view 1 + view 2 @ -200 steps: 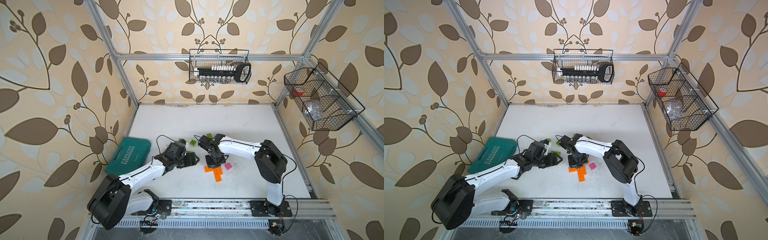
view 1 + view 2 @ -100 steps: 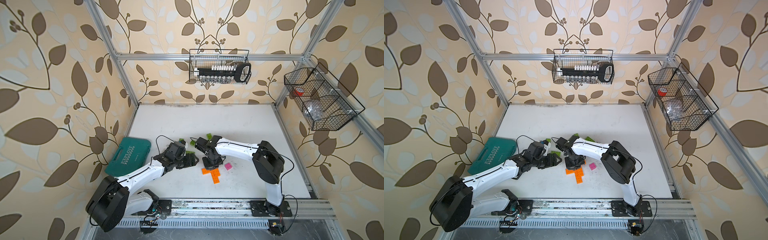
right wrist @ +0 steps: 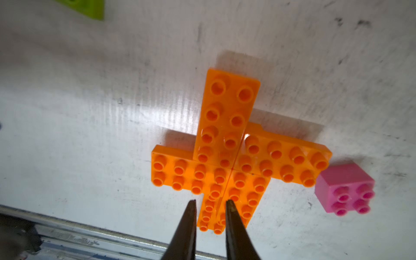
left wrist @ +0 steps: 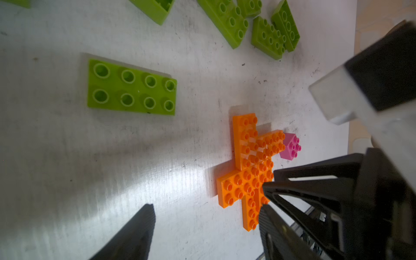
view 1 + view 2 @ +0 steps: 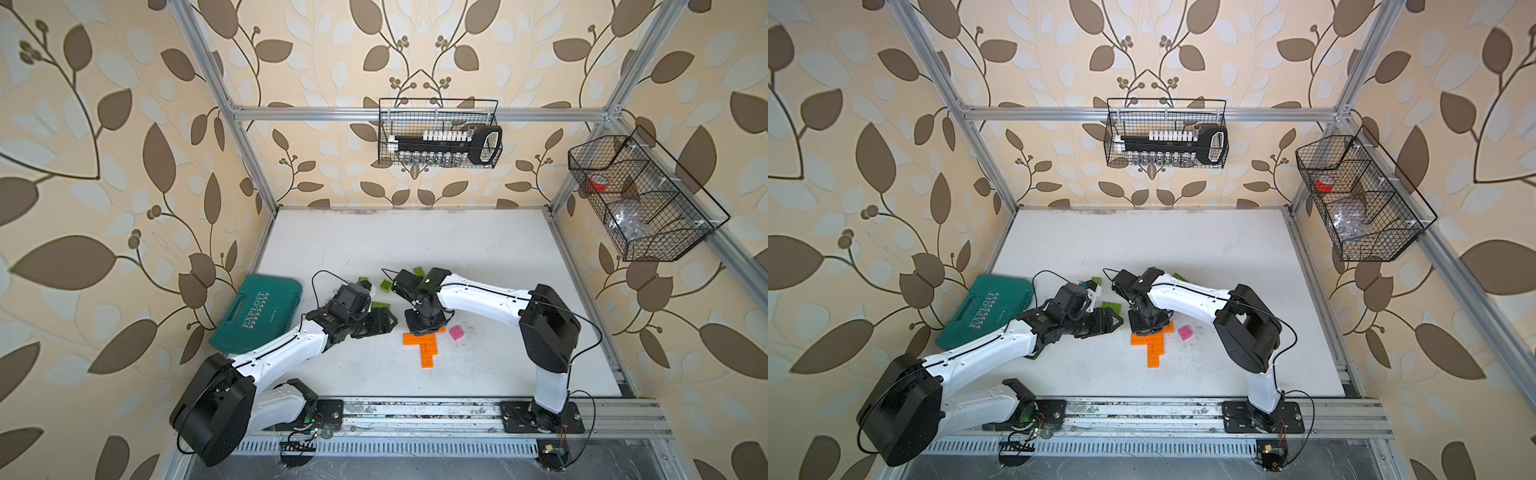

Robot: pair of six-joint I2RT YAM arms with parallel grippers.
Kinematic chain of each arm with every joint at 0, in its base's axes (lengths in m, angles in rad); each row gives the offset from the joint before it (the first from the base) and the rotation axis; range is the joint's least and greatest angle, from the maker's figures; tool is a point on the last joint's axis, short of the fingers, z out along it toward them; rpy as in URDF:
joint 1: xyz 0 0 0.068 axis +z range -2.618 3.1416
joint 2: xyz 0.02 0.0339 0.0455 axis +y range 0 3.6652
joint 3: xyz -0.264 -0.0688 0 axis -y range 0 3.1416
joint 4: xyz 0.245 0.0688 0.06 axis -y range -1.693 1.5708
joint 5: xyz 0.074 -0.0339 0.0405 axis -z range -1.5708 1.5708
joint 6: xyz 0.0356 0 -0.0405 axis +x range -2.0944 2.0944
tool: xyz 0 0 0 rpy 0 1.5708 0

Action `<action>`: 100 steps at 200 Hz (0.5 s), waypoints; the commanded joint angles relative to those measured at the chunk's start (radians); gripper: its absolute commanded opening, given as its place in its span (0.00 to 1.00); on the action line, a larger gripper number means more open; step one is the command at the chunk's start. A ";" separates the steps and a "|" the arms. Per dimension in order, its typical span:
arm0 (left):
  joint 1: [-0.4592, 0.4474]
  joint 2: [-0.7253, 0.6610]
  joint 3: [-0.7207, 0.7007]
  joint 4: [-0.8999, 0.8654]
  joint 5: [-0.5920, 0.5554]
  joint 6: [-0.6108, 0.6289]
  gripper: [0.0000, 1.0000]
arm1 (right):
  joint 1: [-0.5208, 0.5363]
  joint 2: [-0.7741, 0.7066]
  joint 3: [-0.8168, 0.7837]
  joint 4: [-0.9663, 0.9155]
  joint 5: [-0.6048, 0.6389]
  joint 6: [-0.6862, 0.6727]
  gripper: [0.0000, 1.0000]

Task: Assemble a small pinwheel with lego
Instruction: Assemble the lego brick with the lego brick.

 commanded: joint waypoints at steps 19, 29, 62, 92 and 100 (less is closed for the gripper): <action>-0.098 0.064 0.100 -0.012 -0.066 0.065 0.75 | -0.032 -0.120 -0.085 -0.017 0.086 -0.062 0.25; -0.135 0.088 0.118 -0.009 -0.087 0.066 0.75 | -0.049 -0.146 -0.121 -0.015 0.095 -0.076 0.28; -0.242 0.168 0.166 0.032 -0.123 0.039 0.75 | -0.114 -0.201 -0.217 -0.005 0.112 -0.127 0.37; -0.298 0.206 0.165 0.090 -0.142 -0.007 0.74 | -0.152 -0.195 -0.258 0.009 0.107 -0.187 0.45; -0.311 0.207 0.163 0.095 -0.151 -0.017 0.74 | -0.157 -0.189 -0.265 0.014 0.103 -0.202 0.45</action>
